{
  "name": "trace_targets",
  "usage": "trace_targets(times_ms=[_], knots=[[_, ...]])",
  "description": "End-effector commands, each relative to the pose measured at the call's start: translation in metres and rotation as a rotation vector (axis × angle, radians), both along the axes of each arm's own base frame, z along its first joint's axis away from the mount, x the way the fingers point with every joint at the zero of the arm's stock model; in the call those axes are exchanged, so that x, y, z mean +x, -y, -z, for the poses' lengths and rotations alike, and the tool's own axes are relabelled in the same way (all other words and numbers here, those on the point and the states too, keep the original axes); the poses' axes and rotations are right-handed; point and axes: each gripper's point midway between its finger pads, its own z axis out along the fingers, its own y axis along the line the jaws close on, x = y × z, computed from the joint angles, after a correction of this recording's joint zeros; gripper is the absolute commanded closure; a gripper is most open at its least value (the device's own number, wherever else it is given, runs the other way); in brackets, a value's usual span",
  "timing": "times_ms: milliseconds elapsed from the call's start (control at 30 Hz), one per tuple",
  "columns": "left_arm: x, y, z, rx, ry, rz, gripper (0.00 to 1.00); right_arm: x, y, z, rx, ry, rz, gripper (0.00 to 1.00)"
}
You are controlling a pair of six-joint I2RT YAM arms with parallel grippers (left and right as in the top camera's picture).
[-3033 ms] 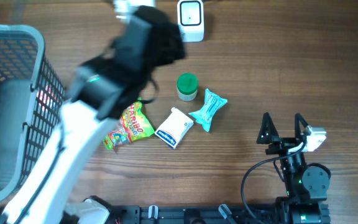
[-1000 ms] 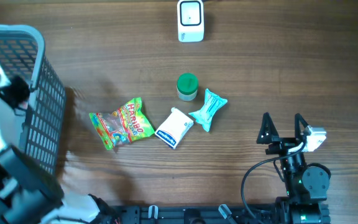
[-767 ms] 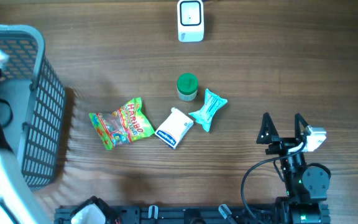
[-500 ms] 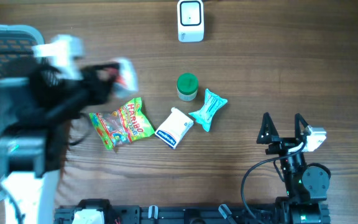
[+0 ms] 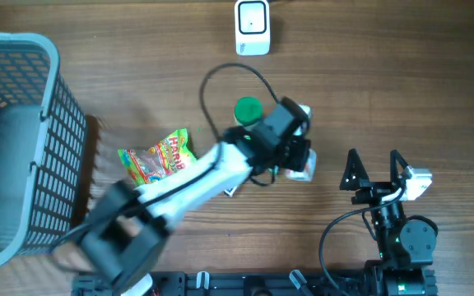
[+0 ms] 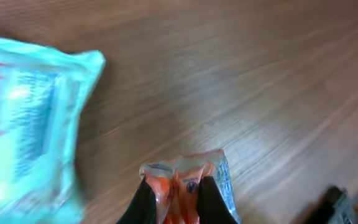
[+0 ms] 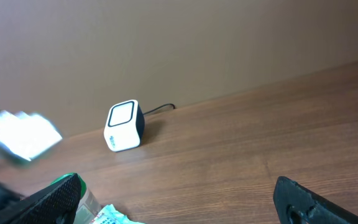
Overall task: Scan the item barcode
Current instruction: 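Place the pink-white pack beside the light-blue pouch with the left gripper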
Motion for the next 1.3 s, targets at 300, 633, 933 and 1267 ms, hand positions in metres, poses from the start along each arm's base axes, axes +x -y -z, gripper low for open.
trace_targets(times_ms=[300, 633, 933, 1267], knots=[[0.056, -0.02, 0.041, 0.113, 0.146, -0.485, 0.96, 0.0, 0.001, -0.001, 0.006, 0.005, 0.01, 0.0], [0.072, -0.072, 0.056, 0.178, 0.127, -0.846, 0.96, 0.0, 0.001, -0.001, 0.006, 0.005, 0.01, 0.0], [0.068, -0.04, 0.029, 0.055, 0.163, -0.806, 0.96, 0.0, 0.001, -0.001, 0.006, 0.005, 0.01, 0.0], [0.07, -0.02, 0.014, -0.001, 0.201, -0.732, 0.45, 0.0, 0.001, -0.001, 0.006, 0.005, 0.01, 0.0]])
